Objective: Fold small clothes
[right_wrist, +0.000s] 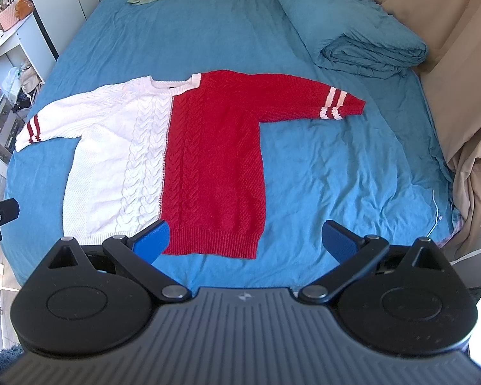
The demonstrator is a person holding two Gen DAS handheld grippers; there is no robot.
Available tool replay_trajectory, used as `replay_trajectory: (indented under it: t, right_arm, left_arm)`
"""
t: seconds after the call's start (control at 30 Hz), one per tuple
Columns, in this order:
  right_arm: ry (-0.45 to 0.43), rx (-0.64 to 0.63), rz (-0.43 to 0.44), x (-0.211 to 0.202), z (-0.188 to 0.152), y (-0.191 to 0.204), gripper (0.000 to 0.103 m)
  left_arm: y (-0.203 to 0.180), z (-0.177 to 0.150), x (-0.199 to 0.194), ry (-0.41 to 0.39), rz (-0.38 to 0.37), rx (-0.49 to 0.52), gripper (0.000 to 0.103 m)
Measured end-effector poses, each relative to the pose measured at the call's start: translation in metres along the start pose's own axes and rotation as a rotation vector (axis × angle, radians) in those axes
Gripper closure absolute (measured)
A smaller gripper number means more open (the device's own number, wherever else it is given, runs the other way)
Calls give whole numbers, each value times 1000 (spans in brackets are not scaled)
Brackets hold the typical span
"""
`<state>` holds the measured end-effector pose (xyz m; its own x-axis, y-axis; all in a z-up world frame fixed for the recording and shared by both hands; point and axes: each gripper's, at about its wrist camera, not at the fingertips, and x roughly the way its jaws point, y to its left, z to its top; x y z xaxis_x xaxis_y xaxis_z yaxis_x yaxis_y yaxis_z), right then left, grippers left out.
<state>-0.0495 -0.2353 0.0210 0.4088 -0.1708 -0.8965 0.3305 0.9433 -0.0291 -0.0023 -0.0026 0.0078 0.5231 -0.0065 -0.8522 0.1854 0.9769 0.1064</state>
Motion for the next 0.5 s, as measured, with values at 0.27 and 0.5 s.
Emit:
replay_trajectory:
  t: [0.27,0.5]
  right_arm:
    - [-2,1,0,1,0,0,0]
    - [-9,6,-4,-1,4,-3,0]
  left_arm:
    - [2,1,0,-1,1,-2,0]
    - [2,1,0,-1,2,-1,0]
